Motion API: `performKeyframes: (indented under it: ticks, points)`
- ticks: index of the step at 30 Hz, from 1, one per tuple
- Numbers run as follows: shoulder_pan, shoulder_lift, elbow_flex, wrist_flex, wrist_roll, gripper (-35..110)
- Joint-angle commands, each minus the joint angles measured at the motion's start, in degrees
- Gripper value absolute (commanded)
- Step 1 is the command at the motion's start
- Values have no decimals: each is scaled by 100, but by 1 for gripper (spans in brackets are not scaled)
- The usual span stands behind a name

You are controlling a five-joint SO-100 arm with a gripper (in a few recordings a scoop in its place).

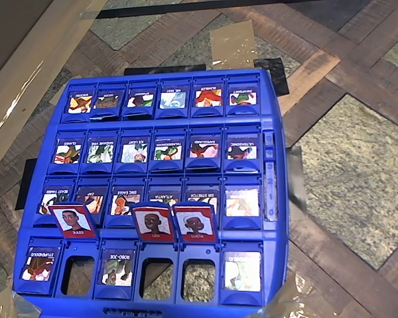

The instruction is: Flip A0.

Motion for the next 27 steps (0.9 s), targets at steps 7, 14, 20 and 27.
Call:
performKeyframes:
  ticks: [7, 14, 20, 27]
  points:
    - [-44, 35, -9, -650, -3023, 1]
    - [-44, 35, 0, -650, -5599, 1]
    - [-44, 35, 9, -650, -8086, 0]
    - [-44, 35, 9, -650, -11355, 0]
